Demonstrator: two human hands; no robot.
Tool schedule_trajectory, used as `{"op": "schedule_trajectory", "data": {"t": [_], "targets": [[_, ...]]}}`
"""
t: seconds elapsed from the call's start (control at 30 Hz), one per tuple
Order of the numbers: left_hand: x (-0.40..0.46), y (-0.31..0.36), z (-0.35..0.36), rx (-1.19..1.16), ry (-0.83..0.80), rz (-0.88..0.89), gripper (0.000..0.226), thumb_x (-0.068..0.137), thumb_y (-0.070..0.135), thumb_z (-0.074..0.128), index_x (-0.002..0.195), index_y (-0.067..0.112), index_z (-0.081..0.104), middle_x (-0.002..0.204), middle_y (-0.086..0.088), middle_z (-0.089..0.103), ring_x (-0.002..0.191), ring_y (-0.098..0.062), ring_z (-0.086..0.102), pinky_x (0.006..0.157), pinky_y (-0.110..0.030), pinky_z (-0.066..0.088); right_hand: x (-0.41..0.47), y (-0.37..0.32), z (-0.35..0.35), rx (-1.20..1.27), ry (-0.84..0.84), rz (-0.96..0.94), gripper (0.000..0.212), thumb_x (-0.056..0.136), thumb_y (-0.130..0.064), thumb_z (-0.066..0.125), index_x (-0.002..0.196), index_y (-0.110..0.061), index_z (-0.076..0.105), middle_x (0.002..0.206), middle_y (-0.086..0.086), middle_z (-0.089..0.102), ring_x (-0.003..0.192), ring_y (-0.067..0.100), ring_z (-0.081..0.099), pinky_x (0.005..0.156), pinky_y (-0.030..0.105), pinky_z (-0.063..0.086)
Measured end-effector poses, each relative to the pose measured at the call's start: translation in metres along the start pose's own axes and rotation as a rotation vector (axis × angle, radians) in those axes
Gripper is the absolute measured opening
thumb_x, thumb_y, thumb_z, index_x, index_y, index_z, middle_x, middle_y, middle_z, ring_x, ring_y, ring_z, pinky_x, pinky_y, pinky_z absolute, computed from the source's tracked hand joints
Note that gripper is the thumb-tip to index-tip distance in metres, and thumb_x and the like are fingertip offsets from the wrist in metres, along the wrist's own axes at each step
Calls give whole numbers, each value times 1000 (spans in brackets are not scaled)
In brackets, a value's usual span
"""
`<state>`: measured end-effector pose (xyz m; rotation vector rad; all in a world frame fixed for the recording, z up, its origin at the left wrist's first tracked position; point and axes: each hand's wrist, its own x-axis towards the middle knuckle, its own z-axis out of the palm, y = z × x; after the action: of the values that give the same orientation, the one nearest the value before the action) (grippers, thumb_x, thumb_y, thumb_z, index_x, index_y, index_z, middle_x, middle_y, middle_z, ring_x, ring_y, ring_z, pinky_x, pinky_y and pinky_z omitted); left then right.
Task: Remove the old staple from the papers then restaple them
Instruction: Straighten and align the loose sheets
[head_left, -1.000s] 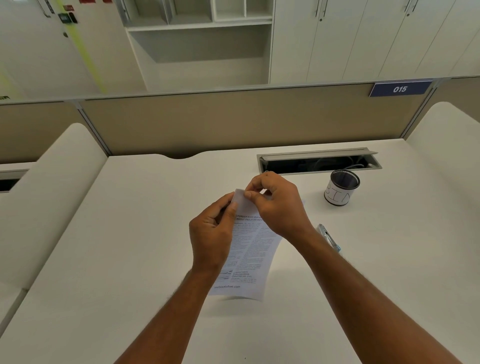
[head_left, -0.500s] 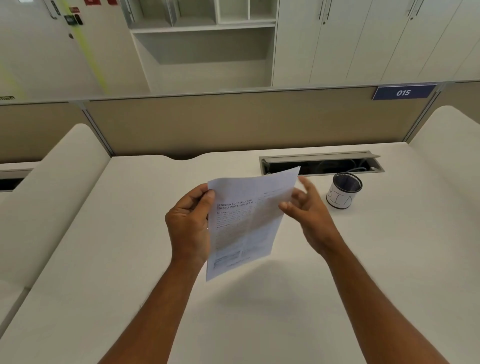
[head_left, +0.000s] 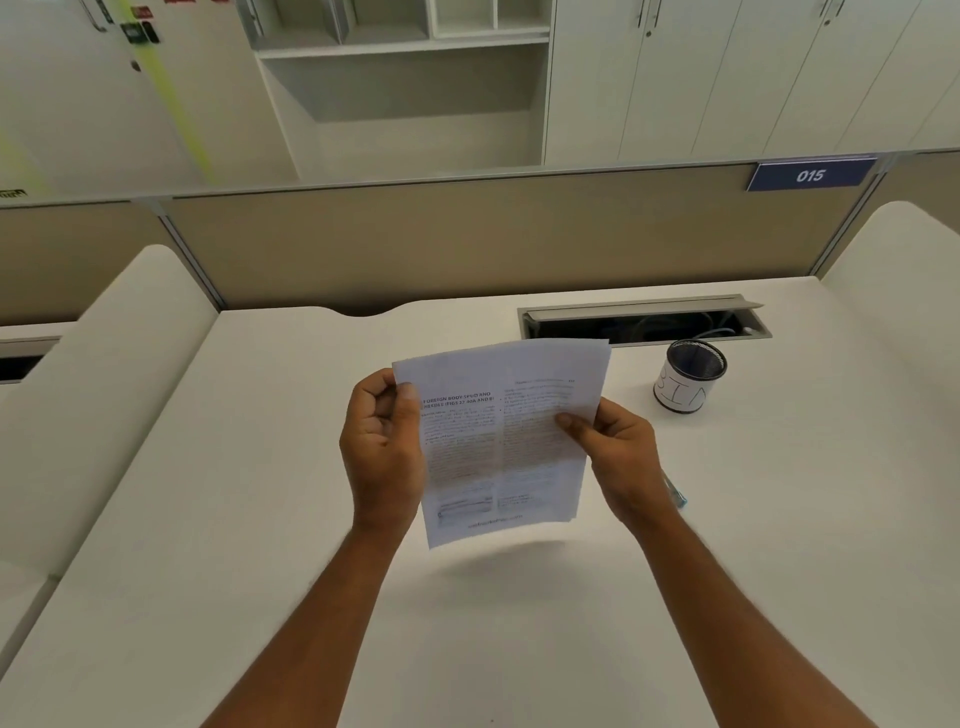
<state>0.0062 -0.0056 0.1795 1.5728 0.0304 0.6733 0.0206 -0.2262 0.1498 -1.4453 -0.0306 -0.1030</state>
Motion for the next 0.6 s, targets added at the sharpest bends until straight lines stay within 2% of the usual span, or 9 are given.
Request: {"op": "schedule_trajectory", "data": {"t": [0.07, 0.2, 0.33, 0.43, 0.53, 0.6], "targets": [[-2, -7, -1, 23, -61, -27, 16, 100, 29, 55, 109, 40, 61, 101, 25, 72, 93, -4, 69, 69, -15, 55, -1, 1, 1, 2, 32, -9, 30, 92, -9, 66, 96, -36, 79, 100, -7, 78, 86, 14, 72, 71, 23, 58], [-9, -23, -1, 86, -172, -116, 15, 102, 33, 49, 101, 40, 62, 94, 20, 72, 85, -4, 68, 66, -19, 54, -1, 4, 4, -7, 39, -40, 32, 93, -9, 66, 95, -38, 79, 99, -7, 78, 87, 15, 72, 71, 23, 58], [-17, -41, 1, 126, -167, -136, 16, 102, 35, 45, 109, 30, 59, 94, 22, 69, 86, -2, 66, 65, -15, 52, -1, 17, 3, -37, 51, -51, 29, 94, -14, 65, 99, -39, 77, 100, -6, 77, 92, 19, 71, 78, 32, 61], [-25, -55, 3, 140, -157, -183, 20, 101, 34, 44, 108, 23, 59, 93, 14, 68, 84, -5, 65, 68, -20, 52, -2, 32, 2, -35, 37, -10, 27, 94, -13, 65, 102, -36, 77, 103, -3, 77, 96, 22, 71, 86, 41, 60], [-29, -65, 4, 139, -144, -212, 18, 104, 27, 44, 105, 17, 58, 94, 6, 69, 85, -11, 65, 71, -27, 53, -5, 42, 1, -37, 37, 13, 28, 93, -11, 65, 102, -34, 77, 105, -2, 77, 100, 19, 71, 92, 42, 58], [-28, -67, 5, 139, -129, -217, 15, 105, 24, 45, 102, 19, 59, 92, 10, 69, 83, -10, 65, 70, -24, 53, -5, 45, 0, -62, 32, 19, 28, 94, -14, 65, 103, -37, 76, 105, -5, 77, 100, 18, 71, 91, 41, 58]]}}
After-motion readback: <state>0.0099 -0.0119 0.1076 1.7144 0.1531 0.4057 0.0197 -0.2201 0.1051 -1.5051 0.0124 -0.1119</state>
